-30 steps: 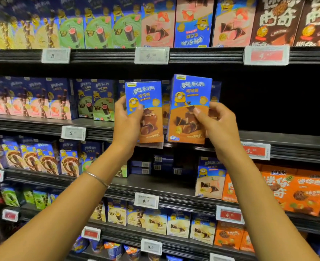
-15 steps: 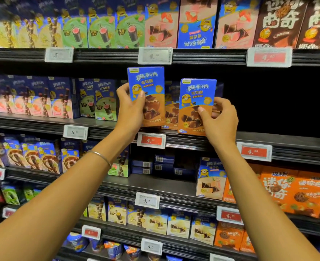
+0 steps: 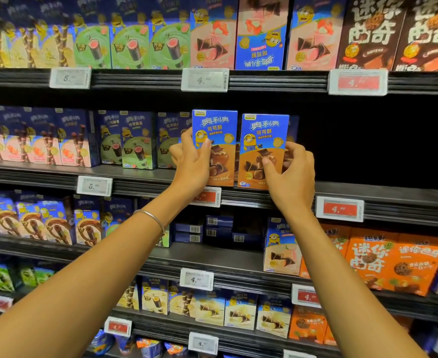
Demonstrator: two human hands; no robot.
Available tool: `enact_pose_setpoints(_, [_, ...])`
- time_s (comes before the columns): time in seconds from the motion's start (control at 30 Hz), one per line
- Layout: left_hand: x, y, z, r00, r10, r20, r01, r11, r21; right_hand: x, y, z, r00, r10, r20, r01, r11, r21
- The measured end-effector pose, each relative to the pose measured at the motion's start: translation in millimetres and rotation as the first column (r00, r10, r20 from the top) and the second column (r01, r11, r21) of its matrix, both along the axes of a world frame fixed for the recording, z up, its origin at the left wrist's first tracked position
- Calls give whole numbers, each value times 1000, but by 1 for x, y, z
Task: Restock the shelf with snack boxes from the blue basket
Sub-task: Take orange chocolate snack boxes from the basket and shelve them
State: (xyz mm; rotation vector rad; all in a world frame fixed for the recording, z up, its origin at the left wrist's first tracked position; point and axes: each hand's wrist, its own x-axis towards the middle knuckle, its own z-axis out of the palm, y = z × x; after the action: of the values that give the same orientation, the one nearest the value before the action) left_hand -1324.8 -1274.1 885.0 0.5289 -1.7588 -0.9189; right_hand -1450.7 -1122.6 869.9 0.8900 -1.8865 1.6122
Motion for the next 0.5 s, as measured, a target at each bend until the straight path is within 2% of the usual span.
enact_pose_setpoints(0.37, [-4,6,-4,979,201,41,-198,978,-67,0,-3,-2,998,-53,-21,53,999,12])
enact_pose_setpoints(0.43, [1,6,-6,979,202,29,-199,977,-83,-4,0,-1,997,-74,-32,74,997,-10])
enact_pose_setpoints(0.5, [6,3,-5,986,163,44,-160,985,-65,-9,2,4,1000,-16,18,16,999,32])
